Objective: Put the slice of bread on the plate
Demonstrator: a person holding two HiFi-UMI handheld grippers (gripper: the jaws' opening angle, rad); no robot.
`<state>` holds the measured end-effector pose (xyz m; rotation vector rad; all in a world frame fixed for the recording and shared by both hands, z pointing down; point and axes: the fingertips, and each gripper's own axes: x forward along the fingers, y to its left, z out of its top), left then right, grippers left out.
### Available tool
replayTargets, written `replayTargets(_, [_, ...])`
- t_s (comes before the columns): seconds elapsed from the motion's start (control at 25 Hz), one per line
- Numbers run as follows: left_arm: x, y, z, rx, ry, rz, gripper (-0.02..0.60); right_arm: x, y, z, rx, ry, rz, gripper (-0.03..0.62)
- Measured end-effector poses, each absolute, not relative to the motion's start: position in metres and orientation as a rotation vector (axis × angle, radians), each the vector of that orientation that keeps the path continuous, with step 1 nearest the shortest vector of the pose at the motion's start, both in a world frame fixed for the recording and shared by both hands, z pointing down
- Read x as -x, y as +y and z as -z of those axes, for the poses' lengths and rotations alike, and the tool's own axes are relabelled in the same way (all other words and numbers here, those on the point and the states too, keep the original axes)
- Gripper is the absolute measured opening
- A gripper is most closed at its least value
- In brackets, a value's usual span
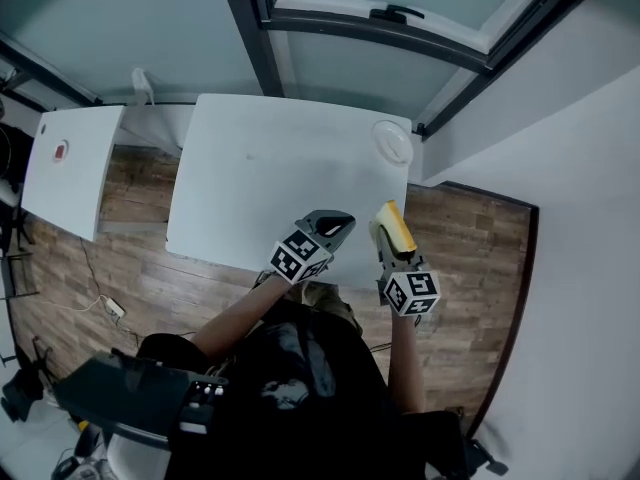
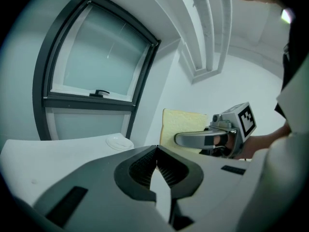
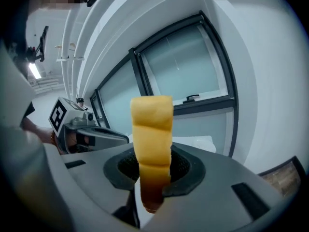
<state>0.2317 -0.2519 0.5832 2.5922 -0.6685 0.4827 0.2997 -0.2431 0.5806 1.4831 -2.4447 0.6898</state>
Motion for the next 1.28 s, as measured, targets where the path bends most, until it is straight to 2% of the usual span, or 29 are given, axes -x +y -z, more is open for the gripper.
replayTargets(0.72, [-0.274,-0.405,-0.701,-2.448,-0.666,-0.537,0.005,-0.359,-0.443,-0.761,-1.191,-1.97,-0.379,0.097])
replayTargets(0.92, [-0.279,-0.421,-0.711,-2.427,-0.667,-0.523,0.005,-0.354,-0.485,-0.783,-1.034,-1.801,-0.114,0.098])
replayTargets(1.28, [-0.267,-0.409,-0.7,-2.393,-0.624,-0.458,0.005,-0.381,-0.544,-0.812,-0.947,-1.434,0.123,0.098])
